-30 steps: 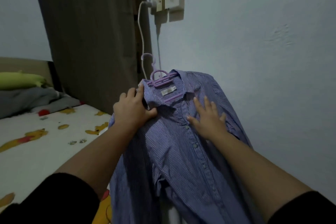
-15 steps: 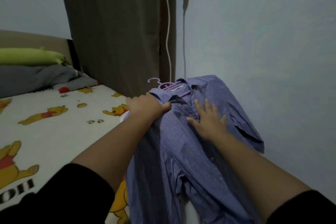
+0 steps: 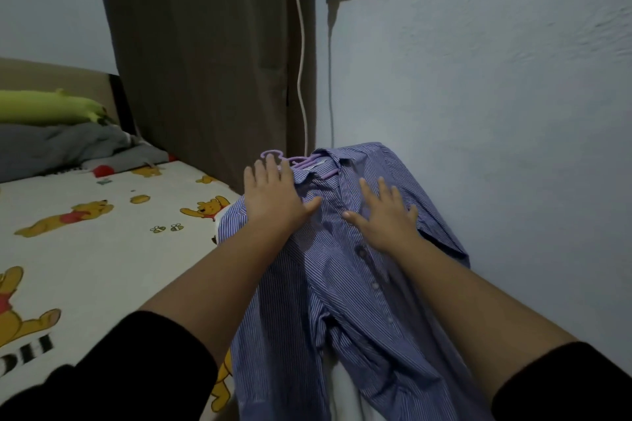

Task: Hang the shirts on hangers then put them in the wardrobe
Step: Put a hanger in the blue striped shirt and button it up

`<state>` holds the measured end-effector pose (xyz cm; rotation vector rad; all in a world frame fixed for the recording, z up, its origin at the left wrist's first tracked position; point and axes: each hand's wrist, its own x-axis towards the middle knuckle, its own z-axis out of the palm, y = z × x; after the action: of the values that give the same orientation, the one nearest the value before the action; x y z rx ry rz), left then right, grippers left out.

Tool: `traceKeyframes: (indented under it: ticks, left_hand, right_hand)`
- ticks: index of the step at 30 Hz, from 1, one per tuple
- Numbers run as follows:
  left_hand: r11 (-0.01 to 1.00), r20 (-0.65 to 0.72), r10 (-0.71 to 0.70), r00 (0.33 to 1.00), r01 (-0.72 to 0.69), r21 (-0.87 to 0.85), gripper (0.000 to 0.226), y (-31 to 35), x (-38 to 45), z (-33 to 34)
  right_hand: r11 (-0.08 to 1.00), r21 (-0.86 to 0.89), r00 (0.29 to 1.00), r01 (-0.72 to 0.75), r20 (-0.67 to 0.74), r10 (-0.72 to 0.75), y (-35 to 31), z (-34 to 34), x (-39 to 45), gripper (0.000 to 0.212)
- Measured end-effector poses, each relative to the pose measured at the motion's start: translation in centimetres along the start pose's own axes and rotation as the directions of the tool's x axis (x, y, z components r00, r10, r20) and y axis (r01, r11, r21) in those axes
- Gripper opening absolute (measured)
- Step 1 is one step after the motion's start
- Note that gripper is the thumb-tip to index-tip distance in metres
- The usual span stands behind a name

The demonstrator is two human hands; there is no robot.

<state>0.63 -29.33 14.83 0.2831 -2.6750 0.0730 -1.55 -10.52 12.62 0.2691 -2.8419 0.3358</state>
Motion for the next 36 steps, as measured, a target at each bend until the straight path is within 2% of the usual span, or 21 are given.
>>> traceKeyframes:
  ticks: [6, 13, 19, 24, 30, 36]
  left_hand:
    - [0.969, -0.033, 0.238, 0.971, -0.240, -0.062, 0.086, 3.2, -2.1, -1.1]
    - [0.911, 0.064, 0.388, 0.920, -0.372, -0.180, 0.083, 9.6, -6.6, -1.0]
    - [0.796, 0.072, 0.574, 0.816, -0.535, -0.282, 0.080, 16.9, -12.5, 0.4]
    - [0.708, 0.165, 0.693, 0.702, -0.619, -0.341, 0.079, 22.8, -17.2, 2.8]
    - [0.659, 0.274, 0.750, 0.602, -0.648, -0.381, 0.075, 27.8, -21.6, 7.0]
    - [0.604, 0.289, 0.797, 0.530, -0.704, -0.374, 0.072, 31.3, -22.8, 12.0]
  right_hand:
    - [1.000, -0.016, 0.999, -0.027, -0.021, 0.026, 2.5, -1.5, -2.8, 0.077]
    - [0.992, -0.048, 0.993, -0.112, -0.048, 0.110, 8.7, -2.9, -9.2, 0.077]
    - [0.972, -0.047, 0.973, -0.229, -0.043, 0.227, 15.3, -3.1, -16.6, 0.075]
    - [0.935, -0.032, 0.935, -0.352, 0.021, 0.353, 20.7, -1.6, -22.8, 0.070]
    - [0.894, -0.054, 0.888, -0.445, 0.100, 0.448, 25.7, 1.7, -27.8, 0.067]
    - [0.871, -0.047, 0.857, -0.490, 0.161, 0.490, 29.7, 6.3, -29.1, 0.063]
